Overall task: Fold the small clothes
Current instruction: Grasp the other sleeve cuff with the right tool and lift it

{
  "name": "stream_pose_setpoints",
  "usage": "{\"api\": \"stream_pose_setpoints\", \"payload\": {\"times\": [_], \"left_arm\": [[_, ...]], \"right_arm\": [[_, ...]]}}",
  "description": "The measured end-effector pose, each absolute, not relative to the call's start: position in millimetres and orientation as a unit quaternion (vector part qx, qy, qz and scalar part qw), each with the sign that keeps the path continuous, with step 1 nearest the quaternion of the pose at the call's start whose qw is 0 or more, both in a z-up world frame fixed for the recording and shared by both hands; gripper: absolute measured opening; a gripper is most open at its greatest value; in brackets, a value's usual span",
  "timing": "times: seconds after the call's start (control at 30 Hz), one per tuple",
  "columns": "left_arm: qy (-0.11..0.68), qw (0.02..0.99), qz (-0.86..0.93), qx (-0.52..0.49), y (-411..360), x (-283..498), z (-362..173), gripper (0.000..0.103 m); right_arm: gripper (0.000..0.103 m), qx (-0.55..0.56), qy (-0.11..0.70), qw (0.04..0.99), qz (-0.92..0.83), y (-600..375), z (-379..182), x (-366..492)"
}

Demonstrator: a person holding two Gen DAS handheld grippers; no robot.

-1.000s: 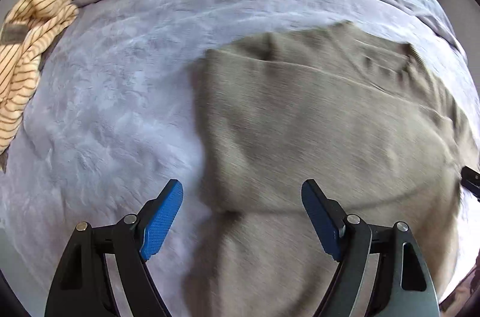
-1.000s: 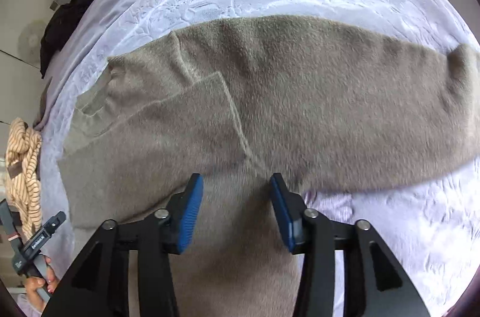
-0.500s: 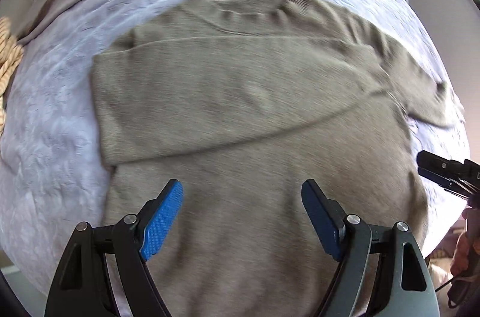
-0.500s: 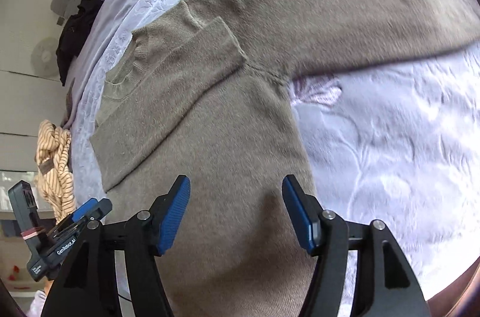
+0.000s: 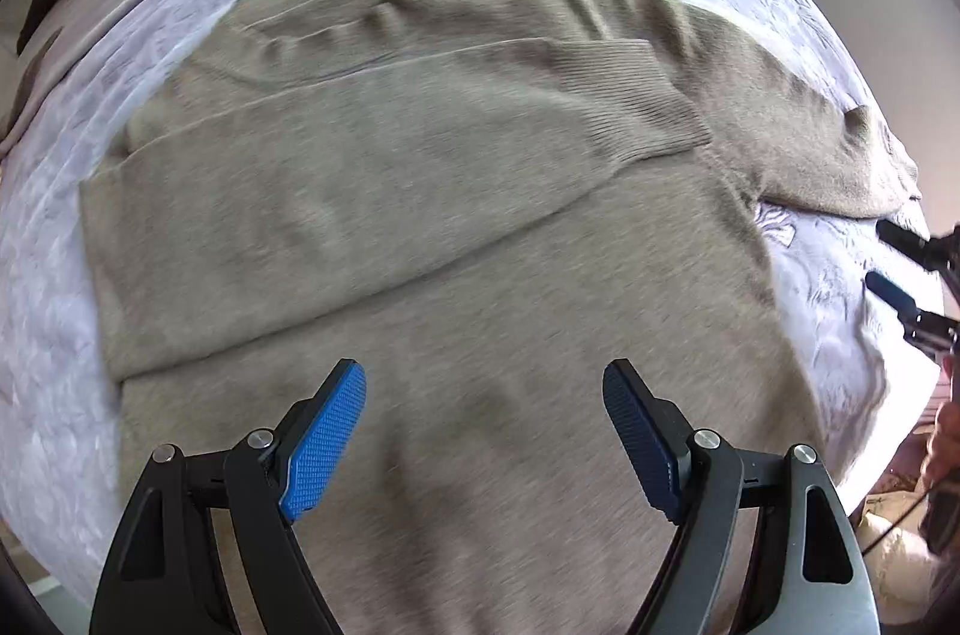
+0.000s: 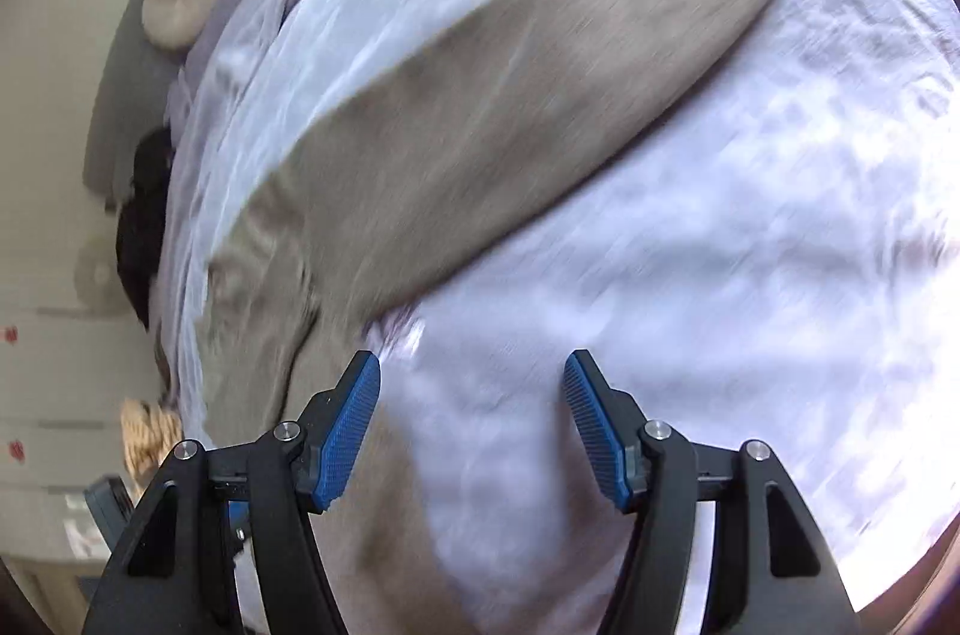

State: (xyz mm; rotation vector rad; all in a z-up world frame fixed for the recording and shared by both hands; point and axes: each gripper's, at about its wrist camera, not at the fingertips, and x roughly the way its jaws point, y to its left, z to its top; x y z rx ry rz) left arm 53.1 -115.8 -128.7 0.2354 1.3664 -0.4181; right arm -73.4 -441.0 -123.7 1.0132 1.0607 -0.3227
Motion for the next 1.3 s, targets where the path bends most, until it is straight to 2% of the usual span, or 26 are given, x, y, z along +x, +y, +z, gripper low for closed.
{"api": "stream_pose_setpoints", "payload": {"times": [0.33,0.77,0.8,0.87,0.9,0.93,1.13,1.3], "left_arm": [[0.613,0.754,-0.209,0.109,-181,60,-137,0.082],[0.598,0.768,-0.207,0.097,-234,76,-141,0.082],[0.597,0.770,-0.206,0.095,-235,77,-140,0.082],[0.595,0.772,-0.202,0.091,-232,80,-136,0.082],[0.594,0.774,-0.200,0.090,-230,82,-135,0.082],[0.592,0.776,-0.196,0.089,-228,83,-133,0.082],[0.588,0.787,-0.170,0.081,-188,98,-138,0.082],[0.584,0.794,-0.150,0.075,-146,103,-135,0.082]], "right_arm": [[0.068,0.553,0.366,0.721,-0.201,-543,-147,-90],[0.066,0.663,0.250,0.693,-0.132,-585,-172,-85],[0.060,0.672,0.246,0.688,-0.123,-585,-174,-84],[0.041,0.680,0.249,0.680,-0.114,-580,-177,-77],[0.020,0.684,0.250,0.677,-0.109,-579,-178,-75],[0.006,0.687,0.248,0.675,-0.107,-577,-179,-75],[0.006,0.700,0.193,0.685,-0.063,-567,-158,-70],[0.006,0.671,0.195,0.715,-0.012,-547,-116,-38]]}}
